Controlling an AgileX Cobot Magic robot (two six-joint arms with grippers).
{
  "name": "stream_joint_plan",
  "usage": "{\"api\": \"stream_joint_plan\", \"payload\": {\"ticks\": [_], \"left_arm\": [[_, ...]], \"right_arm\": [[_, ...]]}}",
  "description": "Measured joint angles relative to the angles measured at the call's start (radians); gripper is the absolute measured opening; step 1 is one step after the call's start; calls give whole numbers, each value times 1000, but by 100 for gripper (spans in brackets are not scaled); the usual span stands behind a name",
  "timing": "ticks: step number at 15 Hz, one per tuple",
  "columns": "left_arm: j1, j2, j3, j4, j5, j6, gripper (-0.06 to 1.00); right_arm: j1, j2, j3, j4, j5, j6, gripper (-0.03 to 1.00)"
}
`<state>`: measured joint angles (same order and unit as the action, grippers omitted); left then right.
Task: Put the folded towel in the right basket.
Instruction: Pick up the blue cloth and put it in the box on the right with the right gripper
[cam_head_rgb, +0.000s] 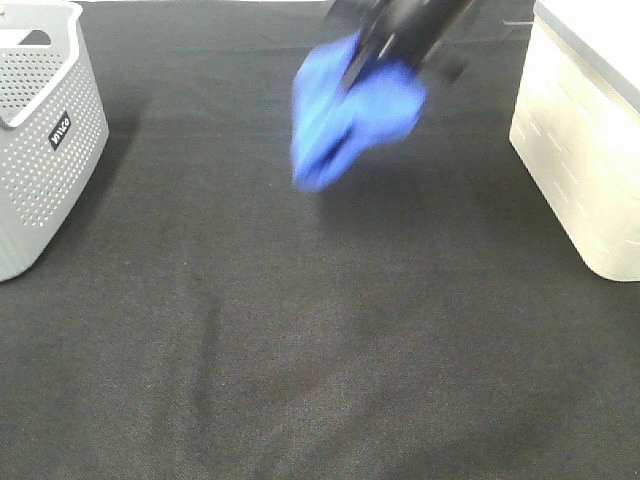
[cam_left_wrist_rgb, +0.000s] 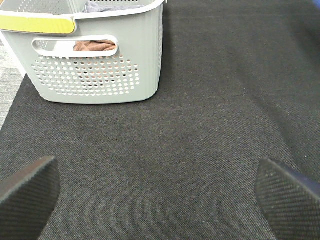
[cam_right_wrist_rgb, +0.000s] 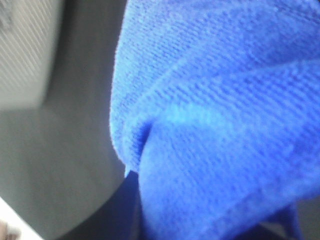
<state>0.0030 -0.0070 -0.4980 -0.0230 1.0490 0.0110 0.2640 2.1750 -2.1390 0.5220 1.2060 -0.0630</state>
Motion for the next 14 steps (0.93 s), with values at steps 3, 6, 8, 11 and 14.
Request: {"api": "stream_joint_plan", "payload": {"ticks": [3, 6, 8, 11, 14], "left_arm": [[0, 0, 0, 0, 0, 0, 99], [0, 0, 0, 0, 0, 0, 99], [0, 0, 0, 0, 0, 0, 99], [0, 0, 0, 0, 0, 0, 99], [0, 0, 0, 0, 0, 0, 99]], "right_arm": [[-134, -197, -12, -66, 2, -7, 19], [-266, -313, -6, -244, 6, -8, 19], [-362, -329, -1, -294, 10, -15, 19], [-475, -289, 8, -303, 12, -23, 19], [-524, -227, 11, -342, 14, -23, 21]]}}
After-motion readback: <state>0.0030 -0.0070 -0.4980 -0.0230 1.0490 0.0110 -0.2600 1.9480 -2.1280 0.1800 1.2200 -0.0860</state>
